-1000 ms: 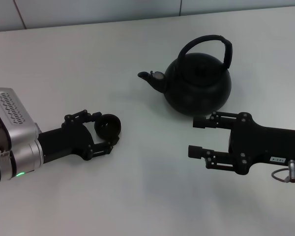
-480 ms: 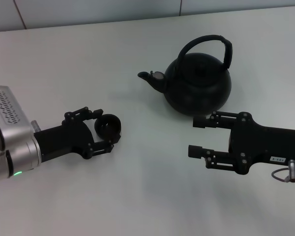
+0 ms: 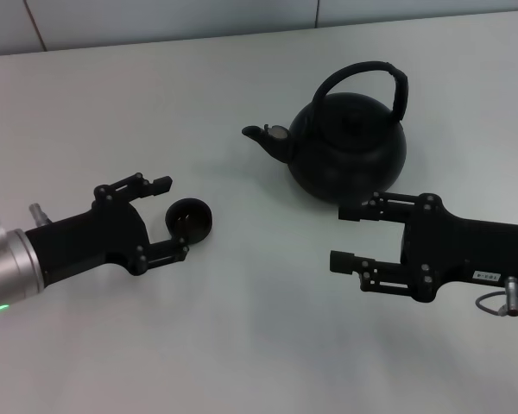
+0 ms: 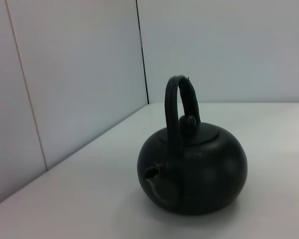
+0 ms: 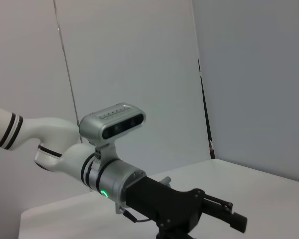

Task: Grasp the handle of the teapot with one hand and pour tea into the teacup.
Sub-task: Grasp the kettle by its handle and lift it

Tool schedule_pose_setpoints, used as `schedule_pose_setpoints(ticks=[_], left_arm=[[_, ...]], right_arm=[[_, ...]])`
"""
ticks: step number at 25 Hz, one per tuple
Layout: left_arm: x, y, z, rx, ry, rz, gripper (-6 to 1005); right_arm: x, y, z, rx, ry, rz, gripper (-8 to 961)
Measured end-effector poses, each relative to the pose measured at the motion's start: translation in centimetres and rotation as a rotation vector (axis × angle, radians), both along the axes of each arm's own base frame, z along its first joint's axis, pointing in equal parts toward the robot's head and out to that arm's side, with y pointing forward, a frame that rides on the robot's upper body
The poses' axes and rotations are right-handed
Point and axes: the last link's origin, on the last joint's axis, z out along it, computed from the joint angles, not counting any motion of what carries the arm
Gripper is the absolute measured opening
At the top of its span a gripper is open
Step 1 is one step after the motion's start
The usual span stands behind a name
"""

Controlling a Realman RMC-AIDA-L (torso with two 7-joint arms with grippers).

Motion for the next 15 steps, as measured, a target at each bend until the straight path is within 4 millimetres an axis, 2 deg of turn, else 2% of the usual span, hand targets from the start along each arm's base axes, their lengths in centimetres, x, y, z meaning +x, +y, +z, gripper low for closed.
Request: schedule_pose_setpoints(ticks=[8, 15], left_arm=[[0.4, -0.4, 1.5, -0.005, -0.050, -0.036, 786], [1.0, -1.5, 4.2, -0.087, -0.146, -0.113, 786]], right_arm=[[-0.2, 0.3, 0.0, 0.003, -0.001, 0.008, 558], [-0.5, 0.4, 0.4, 0.008, 0.003, 0.026, 555]])
